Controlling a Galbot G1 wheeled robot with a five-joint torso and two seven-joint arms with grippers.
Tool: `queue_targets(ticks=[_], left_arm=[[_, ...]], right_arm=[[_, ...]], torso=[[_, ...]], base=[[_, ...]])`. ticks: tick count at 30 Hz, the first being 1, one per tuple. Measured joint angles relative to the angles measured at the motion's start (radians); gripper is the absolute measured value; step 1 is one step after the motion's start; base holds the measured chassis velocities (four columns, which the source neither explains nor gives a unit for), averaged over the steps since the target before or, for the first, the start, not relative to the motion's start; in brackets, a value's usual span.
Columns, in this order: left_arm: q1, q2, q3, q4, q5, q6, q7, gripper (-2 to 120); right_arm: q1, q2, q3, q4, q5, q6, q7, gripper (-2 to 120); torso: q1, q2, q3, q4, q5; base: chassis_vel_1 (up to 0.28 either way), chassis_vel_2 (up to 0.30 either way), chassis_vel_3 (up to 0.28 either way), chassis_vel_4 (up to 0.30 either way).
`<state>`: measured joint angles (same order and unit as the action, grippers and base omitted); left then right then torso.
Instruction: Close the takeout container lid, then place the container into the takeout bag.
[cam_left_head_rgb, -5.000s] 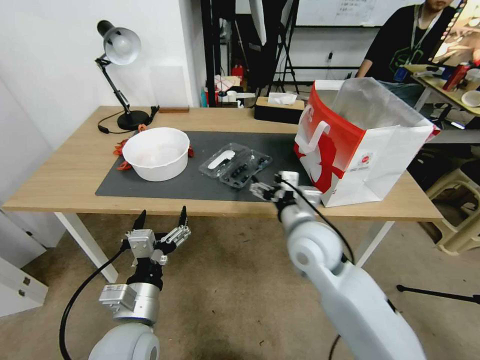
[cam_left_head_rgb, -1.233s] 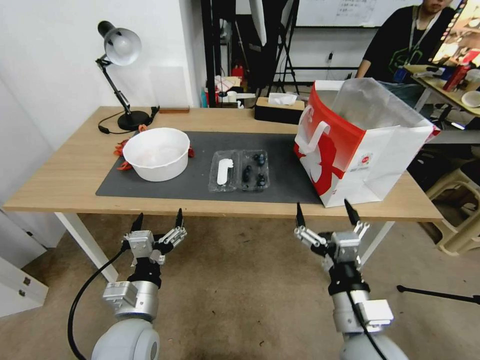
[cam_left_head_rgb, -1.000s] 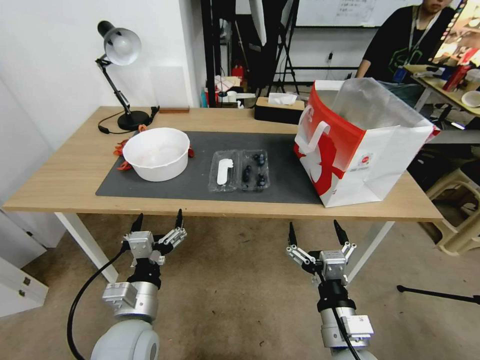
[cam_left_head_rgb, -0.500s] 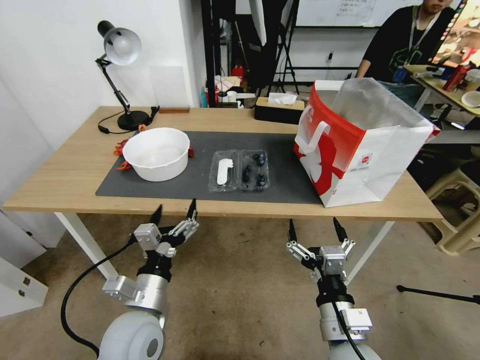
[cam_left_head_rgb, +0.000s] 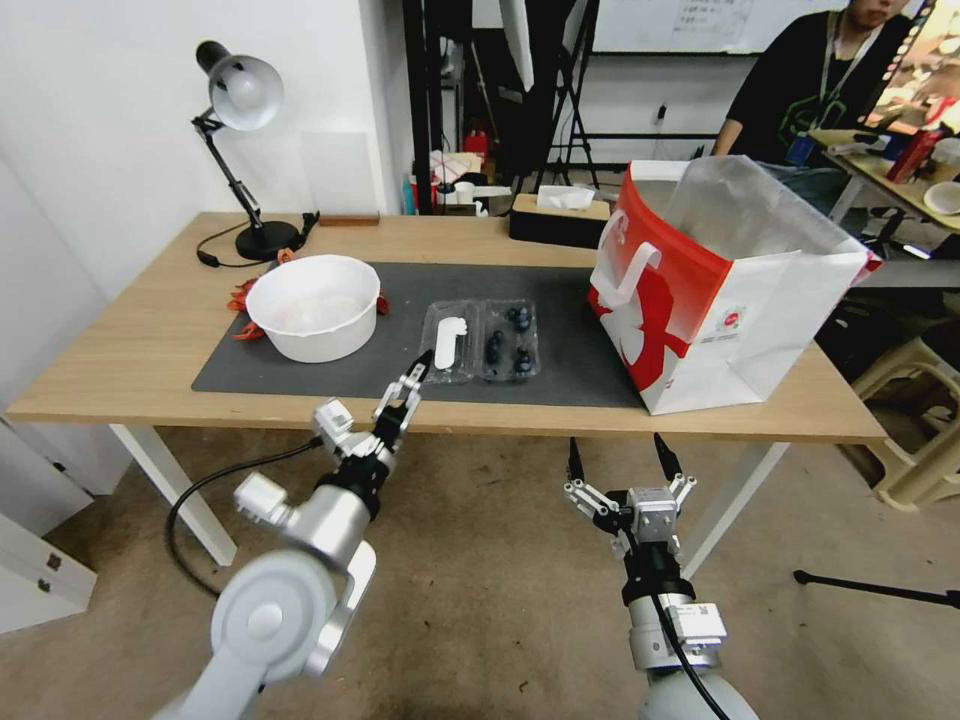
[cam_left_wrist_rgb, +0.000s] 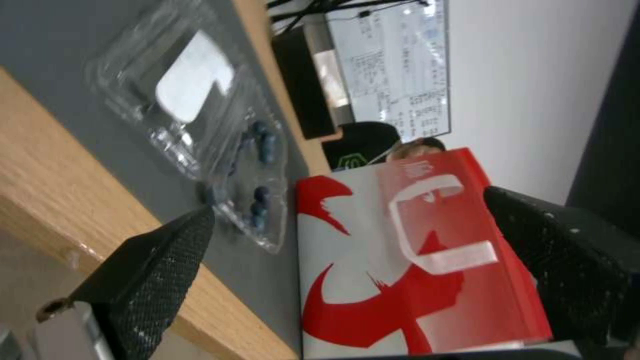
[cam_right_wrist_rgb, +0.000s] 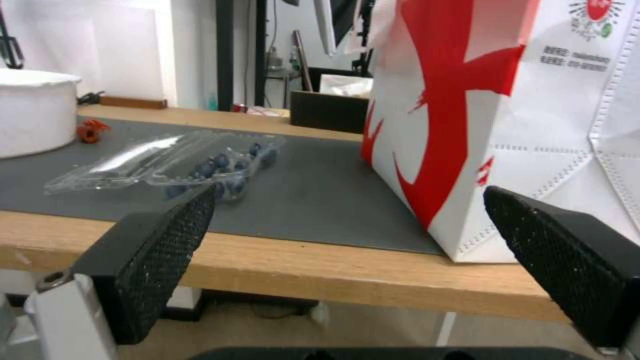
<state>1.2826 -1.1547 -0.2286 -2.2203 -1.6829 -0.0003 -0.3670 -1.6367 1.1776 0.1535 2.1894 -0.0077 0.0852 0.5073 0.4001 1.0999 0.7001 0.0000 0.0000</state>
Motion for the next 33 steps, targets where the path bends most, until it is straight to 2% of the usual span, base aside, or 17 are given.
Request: queue_targets(ticks=[3,8,9,12,13,16,19,33], left_arm=[[-0.025,-0.004,0.009,0.019,-0.023,0.001,-0.013,100],[-0.144,-0.032,0.056,0.114,-0.095,0.002,-0.073,100],[-0.144,-0.032,0.056,0.114,-0.095,0.002,-0.073,100],[-0.237,-0.064,0.085,0.175,-0.129,0.002,-0.142,100],[-0.237,-0.064,0.085,0.175,-0.129,0.002,-0.142,100],[-0.289,-0.091,0.108,0.213,-0.133,0.005,-0.202,100],[-0.305,-0.103,0.120,0.235,-0.131,0.007,-0.231,100],[-0.392,-0.139,0.145,0.362,-0.099,-0.006,-0.282,100]], right_arm=[[-0.002,0.002,0.004,0.000,0.000,-0.001,0.000,100],[-0.011,0.006,0.026,-0.001,-0.001,-0.003,0.002,100],[-0.011,0.006,0.026,-0.001,-0.001,-0.003,0.002,100],[-0.012,0.009,0.039,-0.001,0.000,-0.005,0.004,100],[-0.012,0.009,0.039,-0.001,0.000,-0.005,0.004,100],[-0.011,0.012,0.050,-0.001,0.002,-0.007,0.005,100],[-0.009,0.012,0.055,-0.002,0.005,-0.008,0.005,100],[0.002,0.011,0.071,-0.005,0.022,-0.011,0.006,100]], torso=[[0.000,0.000,0.000,0.0000,0.0000],[0.000,0.000,0.000,-0.0001,0.0001],[0.000,0.000,0.000,-0.0001,0.0001],[0.000,0.000,0.000,-0.0001,0.0001],[0.000,0.000,0.000,-0.0001,0.0001],[0.000,0.000,0.000,0.0000,0.0002],[0.000,0.000,0.000,0.0000,0.0001],[0.000,0.000,0.000,0.0000,0.0001]], base=[[0.000,0.000,0.000,0.000],[0.000,0.000,0.000,0.000],[0.000,0.000,0.000,0.000],[0.000,0.000,0.000,0.000],[0.000,0.000,0.000,0.000],[0.000,0.000,0.000,0.000],[0.000,0.000,0.000,0.000],[0.000,0.000,0.000,0.000]])
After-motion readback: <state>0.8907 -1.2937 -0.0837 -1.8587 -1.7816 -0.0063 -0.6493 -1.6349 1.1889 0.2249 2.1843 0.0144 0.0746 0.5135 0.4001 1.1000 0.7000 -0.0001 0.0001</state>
